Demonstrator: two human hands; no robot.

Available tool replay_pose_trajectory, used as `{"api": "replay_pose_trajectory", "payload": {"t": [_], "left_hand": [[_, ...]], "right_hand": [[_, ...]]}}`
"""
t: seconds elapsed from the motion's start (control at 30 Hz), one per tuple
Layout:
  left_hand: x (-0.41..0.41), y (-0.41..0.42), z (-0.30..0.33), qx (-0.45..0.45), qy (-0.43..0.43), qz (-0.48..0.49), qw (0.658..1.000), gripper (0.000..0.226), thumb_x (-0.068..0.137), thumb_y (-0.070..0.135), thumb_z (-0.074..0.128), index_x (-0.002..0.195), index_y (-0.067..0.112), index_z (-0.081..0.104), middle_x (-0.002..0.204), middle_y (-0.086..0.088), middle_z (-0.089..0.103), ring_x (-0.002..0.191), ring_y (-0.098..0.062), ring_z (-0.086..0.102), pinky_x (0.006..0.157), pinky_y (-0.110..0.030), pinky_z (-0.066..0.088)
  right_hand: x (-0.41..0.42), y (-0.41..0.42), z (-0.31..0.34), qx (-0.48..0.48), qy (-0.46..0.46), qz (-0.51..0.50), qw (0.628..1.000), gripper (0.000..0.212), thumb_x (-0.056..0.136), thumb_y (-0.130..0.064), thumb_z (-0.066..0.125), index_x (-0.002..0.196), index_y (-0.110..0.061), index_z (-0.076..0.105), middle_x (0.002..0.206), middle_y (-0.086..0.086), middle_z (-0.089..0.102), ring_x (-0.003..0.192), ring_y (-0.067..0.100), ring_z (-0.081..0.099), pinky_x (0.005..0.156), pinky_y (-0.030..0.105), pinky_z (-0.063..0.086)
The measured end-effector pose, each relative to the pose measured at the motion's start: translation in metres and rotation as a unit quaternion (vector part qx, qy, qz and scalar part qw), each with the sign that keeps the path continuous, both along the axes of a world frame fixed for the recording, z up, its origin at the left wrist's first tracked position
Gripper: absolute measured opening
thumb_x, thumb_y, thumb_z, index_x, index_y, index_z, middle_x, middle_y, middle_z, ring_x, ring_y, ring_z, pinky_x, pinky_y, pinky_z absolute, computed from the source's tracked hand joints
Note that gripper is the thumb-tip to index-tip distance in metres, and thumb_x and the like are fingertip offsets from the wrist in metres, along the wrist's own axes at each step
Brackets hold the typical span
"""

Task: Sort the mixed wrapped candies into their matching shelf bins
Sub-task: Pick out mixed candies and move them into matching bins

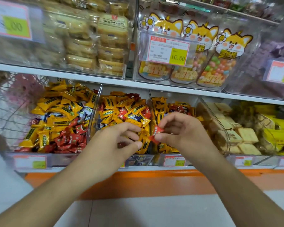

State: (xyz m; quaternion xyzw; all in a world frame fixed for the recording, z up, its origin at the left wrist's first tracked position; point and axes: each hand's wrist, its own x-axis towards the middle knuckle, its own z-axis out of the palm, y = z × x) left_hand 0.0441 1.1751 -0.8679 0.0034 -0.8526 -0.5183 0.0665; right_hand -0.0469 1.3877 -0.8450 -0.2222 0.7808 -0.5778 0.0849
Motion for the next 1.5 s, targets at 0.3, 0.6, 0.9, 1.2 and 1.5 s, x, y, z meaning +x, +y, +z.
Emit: {"api": "replay_pose_trajectory", "payload": {"t": [0.3,0.6,0.9,1.2,1.5], "left_hand": [[0.002,0.009,0.004,0.158,-0.060,0.000,0.986,0.022,0.090,0.018,0.075,0.110,0.014,0.070,0.090,-0.001,0.078,0.083,-0.017,0.077,0.077,-0.033,0.064],[-0.002,0.015,0.001,0.142,-0.062,0.036,0.987,0.017,0.092,0.010,0.072,0.108,0.015,0.069,0.086,0.002,0.078,0.080,-0.011,0.076,0.072,-0.026,0.062],[-0.001,0.013,0.000,0.160,-0.067,0.052,0.983,0.027,0.093,0.005,0.070,0.115,0.021,0.070,0.081,-0.003,0.077,0.076,-0.016,0.077,0.071,-0.023,0.061],[0.001,-0.006,0.008,0.274,-0.077,0.100,0.953,0.024,0.095,0.010,0.069,0.119,0.015,0.066,0.090,-0.011,0.078,0.086,-0.022,0.078,0.082,-0.036,0.063],[0.017,-0.053,0.017,0.380,-0.087,0.131,0.911,0.037,0.088,0.014,0.077,0.124,0.009,0.065,0.098,-0.014,0.078,0.093,-0.027,0.077,0.084,-0.034,0.062]], "right_hand": [[0.016,-0.017,0.001,-0.005,-0.017,0.029,0.999,0.006,0.085,-0.007,0.083,0.087,-0.005,0.078,0.093,0.005,0.078,0.083,0.028,0.074,0.073,0.042,0.064],[-0.037,0.039,-0.015,0.295,0.140,-0.153,0.933,0.025,0.091,-0.008,0.075,0.101,-0.030,0.078,0.096,-0.013,0.072,0.091,0.004,0.067,0.069,0.017,0.050],[-0.059,0.054,-0.039,0.442,0.123,-0.175,0.871,0.024,0.087,-0.007,0.070,0.078,-0.029,0.075,0.076,-0.008,0.068,0.075,0.019,0.069,0.068,0.042,0.064],[-0.001,-0.006,0.014,0.138,0.061,-0.047,0.987,0.012,0.087,-0.015,0.083,0.085,-0.026,0.078,0.081,-0.008,0.074,0.079,0.005,0.069,0.073,0.023,0.057],[0.027,-0.098,-0.003,0.043,0.077,0.029,0.996,0.013,0.089,-0.012,0.081,0.091,-0.025,0.080,0.088,-0.005,0.075,0.088,0.014,0.072,0.080,0.036,0.061]]}}
